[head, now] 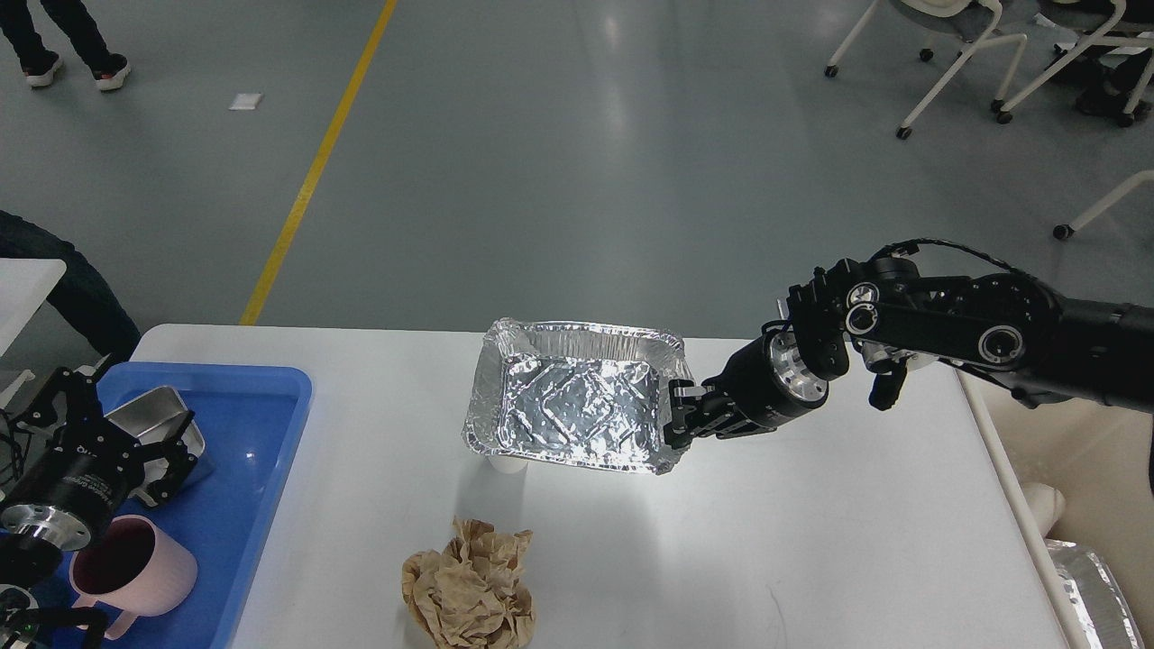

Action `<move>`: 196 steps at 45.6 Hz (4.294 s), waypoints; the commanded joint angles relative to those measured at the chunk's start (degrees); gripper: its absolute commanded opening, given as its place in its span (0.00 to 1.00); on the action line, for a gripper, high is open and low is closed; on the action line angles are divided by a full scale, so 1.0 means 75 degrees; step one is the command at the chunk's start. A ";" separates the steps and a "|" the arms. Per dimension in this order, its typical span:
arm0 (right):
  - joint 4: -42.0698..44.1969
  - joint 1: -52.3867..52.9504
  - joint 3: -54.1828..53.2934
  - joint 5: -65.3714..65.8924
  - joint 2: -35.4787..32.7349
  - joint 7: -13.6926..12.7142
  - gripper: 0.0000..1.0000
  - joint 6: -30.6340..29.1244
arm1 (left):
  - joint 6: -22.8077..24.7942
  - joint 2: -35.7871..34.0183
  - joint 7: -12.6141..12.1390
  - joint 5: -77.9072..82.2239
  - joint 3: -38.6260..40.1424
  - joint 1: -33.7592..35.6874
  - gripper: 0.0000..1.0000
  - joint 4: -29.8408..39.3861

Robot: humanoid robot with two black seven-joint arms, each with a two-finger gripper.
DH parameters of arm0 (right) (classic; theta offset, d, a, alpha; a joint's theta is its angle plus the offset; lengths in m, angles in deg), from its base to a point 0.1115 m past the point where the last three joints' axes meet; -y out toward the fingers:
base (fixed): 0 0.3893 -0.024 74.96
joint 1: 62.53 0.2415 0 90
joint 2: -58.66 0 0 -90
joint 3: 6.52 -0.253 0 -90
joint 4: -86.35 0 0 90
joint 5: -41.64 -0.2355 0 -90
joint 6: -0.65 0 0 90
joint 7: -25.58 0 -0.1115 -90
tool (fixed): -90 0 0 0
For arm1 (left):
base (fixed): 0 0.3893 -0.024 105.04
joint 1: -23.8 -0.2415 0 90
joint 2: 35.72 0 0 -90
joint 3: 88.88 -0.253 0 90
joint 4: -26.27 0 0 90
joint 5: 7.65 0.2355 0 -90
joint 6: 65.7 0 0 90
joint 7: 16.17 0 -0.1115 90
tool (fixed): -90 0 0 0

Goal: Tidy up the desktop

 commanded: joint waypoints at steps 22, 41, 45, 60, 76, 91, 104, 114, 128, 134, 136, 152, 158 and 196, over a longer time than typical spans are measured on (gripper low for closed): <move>0.0223 -0.0281 -0.0041 -0.0280 -0.0311 -0.0011 0.00 -0.0378 | 0.0334 -0.1616 0.0023 0.2212 -0.0050 0.0066 0.97 0.0016; 0.0212 -0.0199 -0.0065 -0.0269 -0.0229 -0.0081 0.00 -0.0191 | 0.1249 -0.4651 0.0573 0.5330 -0.0097 -0.0262 0.97 0.0473; 0.0200 -0.0176 -0.0065 -0.0269 -0.0229 -0.0093 0.00 -0.0144 | 0.1261 -0.5144 0.0809 0.5353 -0.0109 -0.0567 0.97 0.0964; 0.0176 -0.0140 -0.0053 -0.0269 -0.0311 -0.0093 0.00 -0.0062 | 0.1191 -0.6258 0.0750 0.5915 -0.0038 -0.1458 0.97 0.2594; 0.0176 -0.0152 -0.0100 -0.0280 -0.0323 -0.0093 0.00 -0.0038 | 0.1179 -0.6270 0.0563 0.5951 -0.0038 -0.1412 0.97 0.2770; 0.0176 -0.0246 -0.0205 -0.0315 -0.0558 -0.0081 0.00 -0.0097 | 0.1448 -0.5110 0.0188 0.6618 -0.1981 0.0918 0.97 0.2232; 0.0024 -0.0328 -0.0299 -0.0315 -0.0604 -0.0069 0.00 -0.0085 | 0.1425 -0.3751 0.0188 0.7064 -0.4653 0.3767 0.97 0.1435; 0.0036 -0.0445 -0.0311 -0.0315 -0.0710 -0.0034 0.00 -0.0085 | 0.1366 -0.2450 -0.0292 0.7896 -0.5921 0.4811 0.97 0.0639; 0.0024 -0.0726 -0.0545 -0.0292 -0.0803 -0.0022 0.00 -0.0097 | 0.1355 -0.0704 -0.0562 0.7943 -0.5991 0.5046 0.96 -0.0862; 0.0024 -0.0750 -0.0557 -0.0304 -0.0815 -0.0022 0.00 -0.0097 | 0.1331 -0.0341 -0.0551 0.7943 -0.6003 0.5034 0.96 -0.1026; 0.0024 -0.0761 -0.0592 -0.0304 -0.0804 -0.0022 0.00 -0.0097 | 0.1273 -0.0235 -0.0562 0.7955 -0.6015 0.5034 0.95 -0.1085; 0.0012 -0.0902 -0.0885 -0.0304 -0.0827 -0.0011 0.00 -0.0109 | 0.1026 0.0538 -0.0574 0.7955 -0.6308 0.5057 0.89 -0.1846; -0.0034 -0.0902 -0.0920 -0.0304 -0.0932 -0.0011 0.00 -0.0120 | 0.1026 0.0925 -0.0562 0.7943 -0.6308 0.5116 0.84 -0.2210; -0.0093 -0.0937 -0.1061 -0.0292 -0.1015 0.0001 0.00 -0.0109 | 0.1050 0.1523 -0.0457 0.8095 -0.7491 0.5995 0.01 -0.2878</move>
